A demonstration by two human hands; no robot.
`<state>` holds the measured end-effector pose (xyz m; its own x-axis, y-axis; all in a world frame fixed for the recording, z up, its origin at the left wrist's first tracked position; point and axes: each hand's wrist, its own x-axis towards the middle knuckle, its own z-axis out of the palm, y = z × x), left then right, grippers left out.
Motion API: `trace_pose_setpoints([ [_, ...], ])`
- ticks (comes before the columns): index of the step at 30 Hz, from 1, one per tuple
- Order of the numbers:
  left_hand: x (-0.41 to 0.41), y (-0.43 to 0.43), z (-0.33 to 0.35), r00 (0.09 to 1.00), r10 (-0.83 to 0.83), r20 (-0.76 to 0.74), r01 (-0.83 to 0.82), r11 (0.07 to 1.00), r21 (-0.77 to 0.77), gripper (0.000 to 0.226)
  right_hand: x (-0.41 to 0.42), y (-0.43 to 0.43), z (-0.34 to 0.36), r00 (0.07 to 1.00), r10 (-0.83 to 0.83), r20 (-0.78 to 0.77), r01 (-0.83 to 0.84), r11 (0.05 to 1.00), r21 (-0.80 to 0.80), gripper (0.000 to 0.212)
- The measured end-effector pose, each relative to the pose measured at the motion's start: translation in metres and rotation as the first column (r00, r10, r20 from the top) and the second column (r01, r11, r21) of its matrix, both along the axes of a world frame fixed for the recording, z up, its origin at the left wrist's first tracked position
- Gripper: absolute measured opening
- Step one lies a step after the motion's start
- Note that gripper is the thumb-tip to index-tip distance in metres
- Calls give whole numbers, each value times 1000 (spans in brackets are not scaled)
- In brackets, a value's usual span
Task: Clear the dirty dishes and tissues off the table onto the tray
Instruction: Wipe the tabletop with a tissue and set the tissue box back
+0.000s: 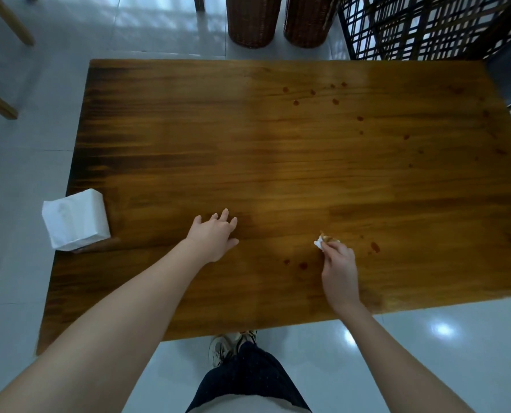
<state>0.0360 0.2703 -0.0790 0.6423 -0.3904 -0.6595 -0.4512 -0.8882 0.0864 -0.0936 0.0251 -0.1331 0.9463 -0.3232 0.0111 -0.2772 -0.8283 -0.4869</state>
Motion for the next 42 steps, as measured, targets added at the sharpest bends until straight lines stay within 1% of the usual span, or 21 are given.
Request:
trace_pose_setpoints([
  [3,0,0,-1,1000,-9,7,9,1000,-3,59,-17,40,4,999,46,16,-47,996,70,27],
  [6,1,-2,-2,1000,-9,5,9,1000,11,60,-24,78,6,986,159,42,-163,980,113,28],
  [9,1,-3,-4,1000,2,-3,-2,1000,20,60,-30,100,8,964,265,40,-267,959,95,30],
  [13,0,-3,-9,1000,15,3,-15,1000,10,61,-32,84,9,944,326,58,-329,943,55,31],
  [15,0,-2,-11,1000,26,-3,-26,1000,-2,61,-33,65,10,960,274,57,-277,959,63,29],
  [18,0,-1,-12,1000,27,-6,-27,1000,0,60,-35,33,7,998,66,-3,-66,994,84,25],
  [20,0,-1,-12,1000,22,-5,-22,1000,8,60,-38,15,3,996,-79,-48,83,992,91,26],
  [21,1,-2,-12,1000,15,-3,-15,1000,12,60,-39,10,1,990,-125,-67,131,987,91,27],
  [24,3,0,-10,1000,-1,7,1,1000,5,58,-39,14,0,979,-182,-91,190,978,87,28],
  [26,-1,5,-9,1000,3,20,-3,1000,-29,55,-40,27,2,980,-180,-88,188,977,99,28],
  [27,-4,8,-9,1000,9,30,-8,999,-53,54,-40,35,3,985,-151,-86,160,982,105,28],
  [30,-21,21,-10,994,45,104,-31,990,-136,56,-42,65,4,996,-14,-87,25,991,130,29],
  [32,-33,31,-9,988,90,125,-66,981,-181,58,-44,85,3,994,57,-91,-43,988,151,30],
  [35,-48,48,-9,986,135,102,-115,976,-186,57,-46,101,4,980,169,-100,-155,979,132,32],
  [37,-56,57,-10,984,153,94,-134,973,-186,57,-46,96,5,971,217,-101,-205,972,114,32],
  [39,-64,64,-11,981,169,92,-149,969,-196,57,-44,82,7,973,200,-113,-190,977,93,31],
  [40,-67,67,-11,980,175,94,-154,967,-202,57,-44,73,8,980,155,-123,-146,986,81,30],
  [42,-75,73,-14,979,179,102,-154,966,-209,57,-44,54,10,991,7,-130,3,997,73,28],
])
